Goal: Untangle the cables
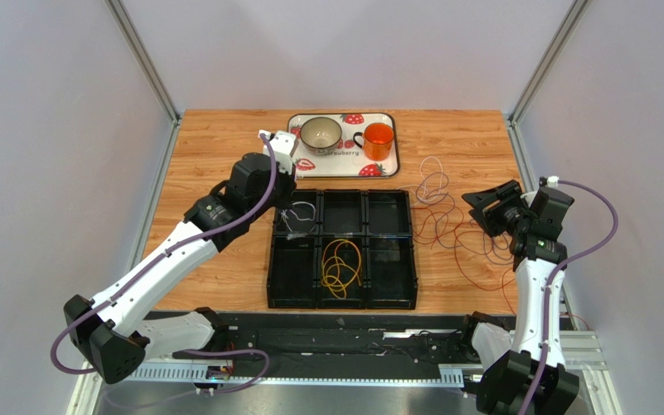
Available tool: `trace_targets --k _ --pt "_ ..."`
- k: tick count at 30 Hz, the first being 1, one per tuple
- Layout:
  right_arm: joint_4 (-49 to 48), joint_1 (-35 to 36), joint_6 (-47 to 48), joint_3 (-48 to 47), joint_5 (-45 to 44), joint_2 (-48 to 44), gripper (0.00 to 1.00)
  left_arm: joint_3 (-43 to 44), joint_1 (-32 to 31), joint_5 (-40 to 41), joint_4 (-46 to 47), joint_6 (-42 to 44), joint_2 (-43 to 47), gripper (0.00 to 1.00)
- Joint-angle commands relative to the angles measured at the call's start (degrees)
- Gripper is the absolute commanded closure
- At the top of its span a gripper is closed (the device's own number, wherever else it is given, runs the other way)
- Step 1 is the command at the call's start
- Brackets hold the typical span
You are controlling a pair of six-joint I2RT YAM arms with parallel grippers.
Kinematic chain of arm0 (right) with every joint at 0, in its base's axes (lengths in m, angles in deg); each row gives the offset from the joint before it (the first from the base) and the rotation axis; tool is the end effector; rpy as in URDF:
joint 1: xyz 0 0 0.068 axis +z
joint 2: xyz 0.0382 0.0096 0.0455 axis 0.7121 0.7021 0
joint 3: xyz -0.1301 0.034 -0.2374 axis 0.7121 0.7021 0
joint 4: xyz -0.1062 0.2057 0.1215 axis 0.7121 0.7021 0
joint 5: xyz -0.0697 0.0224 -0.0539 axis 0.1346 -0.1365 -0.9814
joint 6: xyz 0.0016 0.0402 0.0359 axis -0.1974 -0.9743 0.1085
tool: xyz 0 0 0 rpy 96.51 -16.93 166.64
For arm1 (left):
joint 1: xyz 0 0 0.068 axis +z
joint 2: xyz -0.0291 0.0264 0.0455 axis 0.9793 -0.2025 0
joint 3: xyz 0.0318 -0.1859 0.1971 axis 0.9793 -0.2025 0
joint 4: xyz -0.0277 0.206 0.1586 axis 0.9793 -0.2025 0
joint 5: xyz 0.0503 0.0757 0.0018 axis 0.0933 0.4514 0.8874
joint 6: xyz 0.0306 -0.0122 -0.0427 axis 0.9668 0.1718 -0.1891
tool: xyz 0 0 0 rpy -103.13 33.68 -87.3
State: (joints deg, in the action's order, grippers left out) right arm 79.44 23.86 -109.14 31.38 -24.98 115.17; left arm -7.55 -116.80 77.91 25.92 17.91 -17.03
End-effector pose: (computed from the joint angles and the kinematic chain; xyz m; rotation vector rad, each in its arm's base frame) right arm 0.1847 -0.0534 0.2795 0.9402 1.9865 0.8156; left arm 0.2017 -0.1508 0.3681 0.3277 2.0065 -0.3484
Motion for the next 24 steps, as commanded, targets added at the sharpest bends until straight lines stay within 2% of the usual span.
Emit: trace_targets --k 1,8,18,24 --pt "-2.09 0.36 0.23 0.80 1.34 -1.21 0.44 -2.14 0.33 -0.69 4.13 -2.76 1.63 1.00" --pt "-1.30 0.71 0.41 0.45 1.16 -1.74 0.44 -2.58 0.25 -0.78 4.84 -3.63 -0.66 1.00" --pt "-1.65 0.80 0.32 0.71 1.16 -1.39 0.44 -5.04 0.42 5.80 3.87 -4.78 -3.83 1.00" --pt "-1.83 0.80 0.41 0.71 1.25 -1.13 0.45 -4.70 1.30 4.93 3.69 -5.92 -7.87 1.00"
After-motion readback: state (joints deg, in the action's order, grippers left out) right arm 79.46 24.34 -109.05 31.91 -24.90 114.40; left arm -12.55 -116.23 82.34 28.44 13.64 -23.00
